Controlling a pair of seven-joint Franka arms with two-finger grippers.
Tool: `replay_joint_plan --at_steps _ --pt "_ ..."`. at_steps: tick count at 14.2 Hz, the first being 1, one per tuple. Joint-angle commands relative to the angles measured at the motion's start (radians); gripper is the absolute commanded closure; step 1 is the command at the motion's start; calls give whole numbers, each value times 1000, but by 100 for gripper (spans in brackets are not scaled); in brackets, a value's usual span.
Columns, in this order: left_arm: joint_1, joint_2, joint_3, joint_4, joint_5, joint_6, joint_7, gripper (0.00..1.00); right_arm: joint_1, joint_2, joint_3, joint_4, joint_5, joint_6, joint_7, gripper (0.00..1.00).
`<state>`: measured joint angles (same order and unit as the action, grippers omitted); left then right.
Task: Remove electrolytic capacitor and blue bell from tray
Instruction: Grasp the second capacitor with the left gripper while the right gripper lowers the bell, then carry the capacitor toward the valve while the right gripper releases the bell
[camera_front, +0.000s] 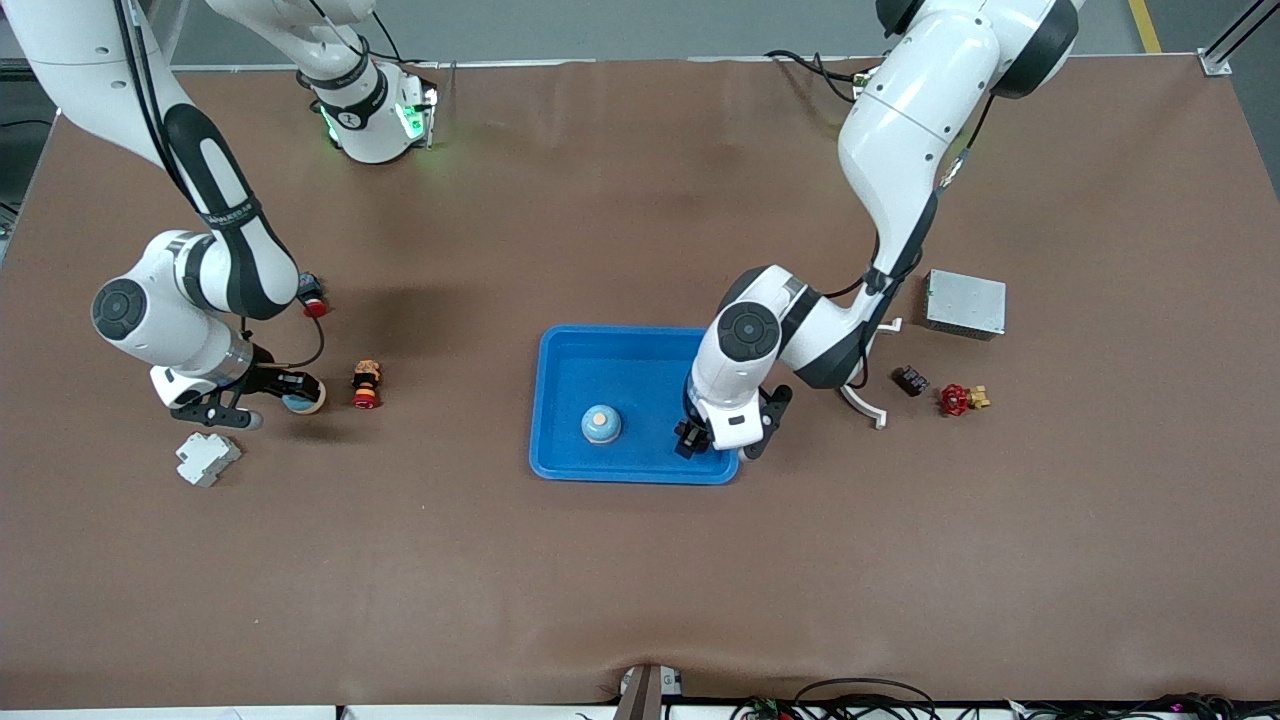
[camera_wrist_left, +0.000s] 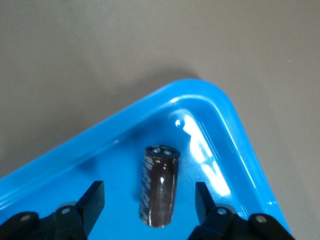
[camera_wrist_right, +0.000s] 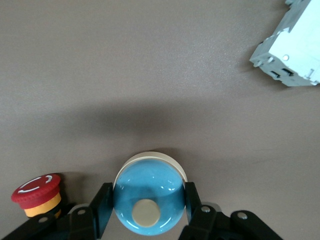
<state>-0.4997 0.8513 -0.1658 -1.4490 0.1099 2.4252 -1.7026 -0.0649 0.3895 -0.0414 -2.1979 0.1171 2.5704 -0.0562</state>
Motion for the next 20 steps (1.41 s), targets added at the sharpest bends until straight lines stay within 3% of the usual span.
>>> replay_joint_plan --at_steps 1,2,5,9,13,14,15,16,20 --pt "-17 37 14 41 -6 15 1 33 -27 -1 23 -9 26 25 -28 100" --pt "-23 43 15 41 -4 21 3 45 -27 6 23 -9 26 28 -28 100" --pt "-28 45 15 39 -4 26 -5 100 -27 17 24 -9 26 50 -28 100" --pt "-28 -6 15 39 -4 -7 -12 100 -27 31 25 -9 27 71 -27 100" --pt "-8 -128 35 39 -3 -167 -6 100 -23 40 25 -5 85 71 -28 100" --pt "-5 -161 41 36 1 -204 0 100 -23 40 25 -3 85 71 -30 90" --pt "3 -196 52 33 19 -247 20 100 -21 40 25 -3 85 71 -36 51" --pt "18 -227 52 32 31 -297 70 100 -24 39 25 -3 85 74 -37 1" --pt "95 -305 49 22 33 -469 205 100 -18 29 23 -3 84 67 -69 0"
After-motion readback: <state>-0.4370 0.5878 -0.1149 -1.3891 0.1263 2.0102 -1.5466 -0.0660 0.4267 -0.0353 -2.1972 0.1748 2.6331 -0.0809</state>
